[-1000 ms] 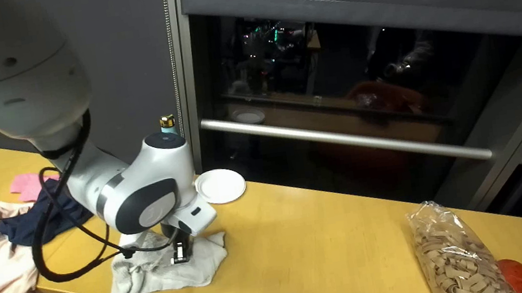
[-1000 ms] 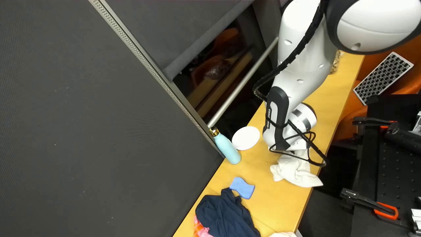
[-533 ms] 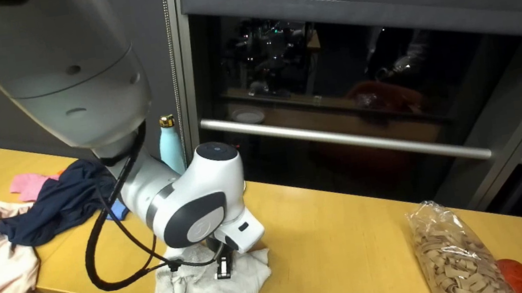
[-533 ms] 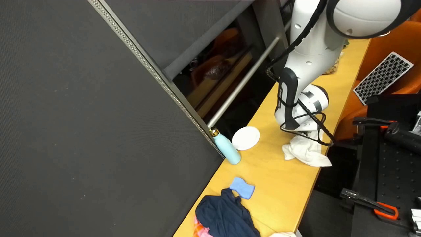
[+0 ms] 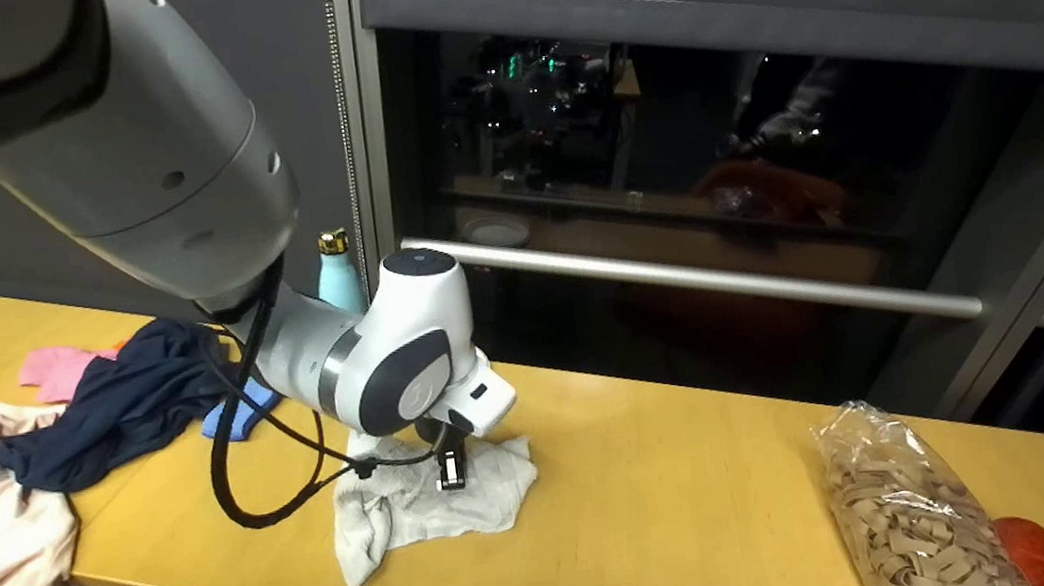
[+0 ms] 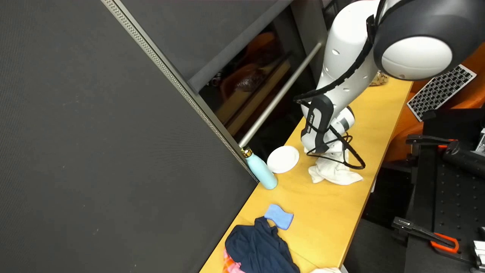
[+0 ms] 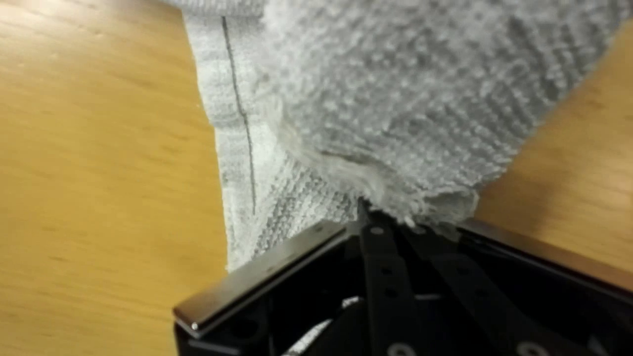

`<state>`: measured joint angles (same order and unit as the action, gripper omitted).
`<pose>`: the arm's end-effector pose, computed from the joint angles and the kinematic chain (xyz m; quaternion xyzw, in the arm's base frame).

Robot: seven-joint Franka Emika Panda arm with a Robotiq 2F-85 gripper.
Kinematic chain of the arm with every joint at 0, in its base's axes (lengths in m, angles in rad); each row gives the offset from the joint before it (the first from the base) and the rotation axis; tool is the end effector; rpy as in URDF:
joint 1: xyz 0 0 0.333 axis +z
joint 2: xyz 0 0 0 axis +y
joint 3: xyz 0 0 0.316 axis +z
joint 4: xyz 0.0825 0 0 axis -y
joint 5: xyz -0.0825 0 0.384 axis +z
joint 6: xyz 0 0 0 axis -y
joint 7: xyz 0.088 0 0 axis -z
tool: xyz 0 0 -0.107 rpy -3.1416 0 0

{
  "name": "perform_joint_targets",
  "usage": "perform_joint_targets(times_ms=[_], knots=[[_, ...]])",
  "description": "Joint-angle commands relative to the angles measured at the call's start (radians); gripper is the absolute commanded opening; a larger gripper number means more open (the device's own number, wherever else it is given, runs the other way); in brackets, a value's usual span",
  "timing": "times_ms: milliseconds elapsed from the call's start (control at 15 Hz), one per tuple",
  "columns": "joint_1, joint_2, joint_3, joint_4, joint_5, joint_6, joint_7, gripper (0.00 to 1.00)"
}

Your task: Move the white plate to the right and then use the white towel to wipe the table

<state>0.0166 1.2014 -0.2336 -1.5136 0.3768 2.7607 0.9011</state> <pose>0.6439 -0.1411 -0.0311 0.7923 -0.6075 0.0549 0.0115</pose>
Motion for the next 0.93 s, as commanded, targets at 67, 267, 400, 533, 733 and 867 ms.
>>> perform_joint_targets(times_ms=[67,267,400,533,733,867], knots=[[0.068,0.166,0.013,0.272,-0.085,-0.092,0.107,0.00],[0.121,0.207,0.039,0.375,-0.129,-0.126,0.143,0.00],[0.157,0.221,0.073,0.417,-0.140,-0.148,0.163,0.00],[0.193,0.230,0.113,0.423,-0.146,-0.147,0.170,0.00],[0.229,0.199,0.152,0.337,-0.108,-0.117,0.129,0.00],[0.232,0.156,0.170,0.242,-0.097,-0.085,0.111,0.00]])
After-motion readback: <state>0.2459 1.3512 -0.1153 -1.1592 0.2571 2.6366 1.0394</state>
